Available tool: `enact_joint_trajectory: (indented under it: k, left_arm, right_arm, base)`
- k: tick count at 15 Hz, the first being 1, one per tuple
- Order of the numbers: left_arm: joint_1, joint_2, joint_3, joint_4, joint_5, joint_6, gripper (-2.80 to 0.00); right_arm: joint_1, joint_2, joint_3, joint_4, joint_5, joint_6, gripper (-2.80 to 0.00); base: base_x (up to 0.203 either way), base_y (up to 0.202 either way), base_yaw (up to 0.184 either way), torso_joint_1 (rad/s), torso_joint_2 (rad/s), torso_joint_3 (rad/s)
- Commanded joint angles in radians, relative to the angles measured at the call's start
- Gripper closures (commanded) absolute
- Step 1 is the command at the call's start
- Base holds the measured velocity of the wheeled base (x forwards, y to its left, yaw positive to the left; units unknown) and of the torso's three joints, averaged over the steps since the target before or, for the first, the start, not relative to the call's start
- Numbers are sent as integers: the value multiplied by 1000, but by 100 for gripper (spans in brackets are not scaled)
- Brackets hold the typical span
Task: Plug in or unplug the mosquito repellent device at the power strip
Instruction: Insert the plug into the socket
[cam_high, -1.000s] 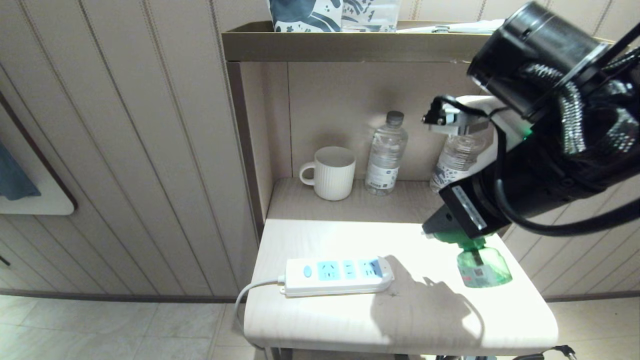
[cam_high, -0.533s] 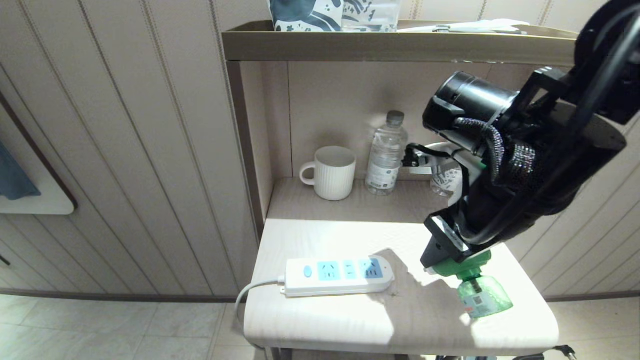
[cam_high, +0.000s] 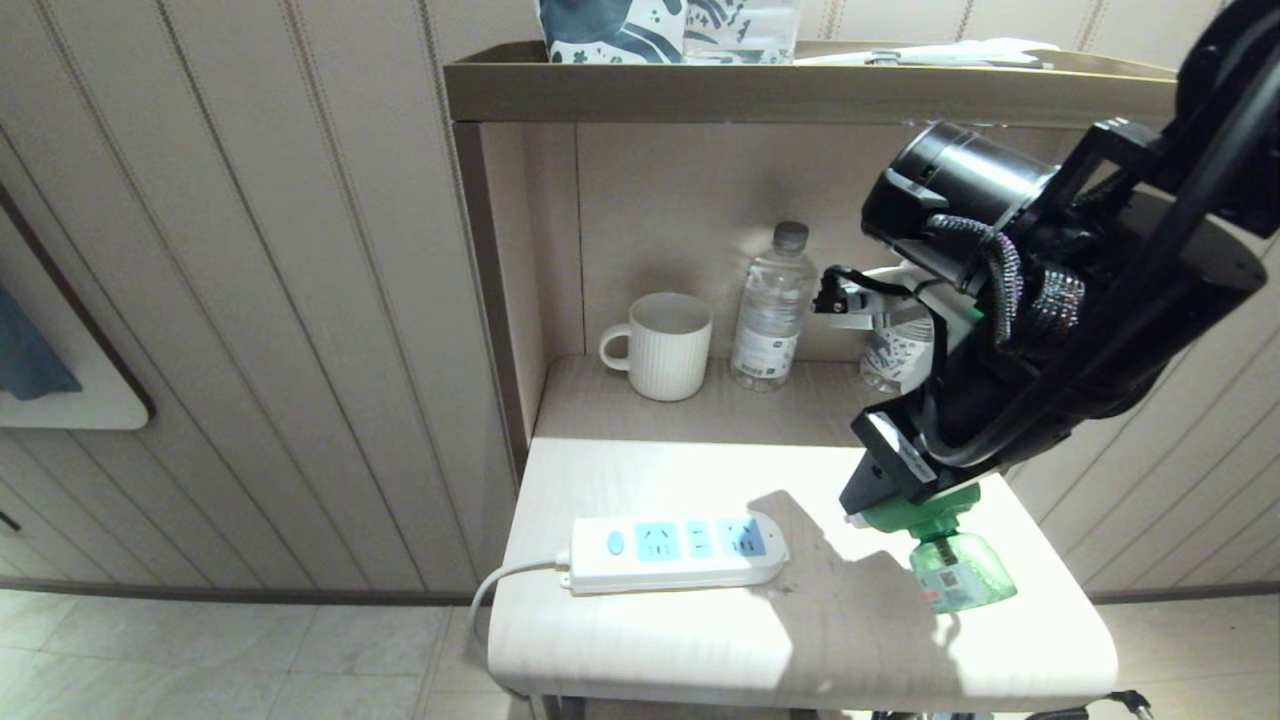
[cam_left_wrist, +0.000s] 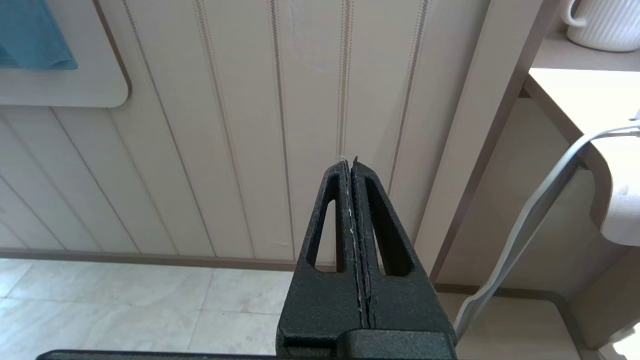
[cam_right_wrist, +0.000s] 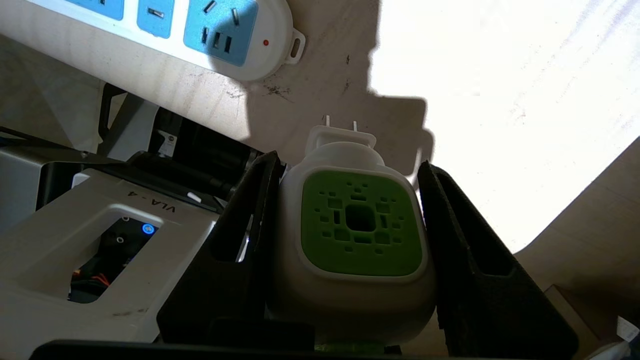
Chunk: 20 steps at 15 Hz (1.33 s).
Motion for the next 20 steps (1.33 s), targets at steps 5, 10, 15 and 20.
enact_joint_trajectory:
  k: [5,10,15,20]
  left_arm:
    - [0,0,0,-1,0,0,0]
    - [0,0,0,-1,1,0,0]
    - [0,0,0,-1,0,0,0]
    - [0,0,0,-1,0,0,0]
  right_arm:
    - [16,-2,0,10,-1,3,0]
    - [21,1,0,9,0,5,0]
    - [58,8,8,13,2,9,0]
    - [107,77,30,15,4,19,0]
  base:
    - [0,0,0,0,0,0]
    - [0,0,0,0,0,0]
    - [0,0,0,155,-354,-197]
    - [0,0,0,233,-519,-287]
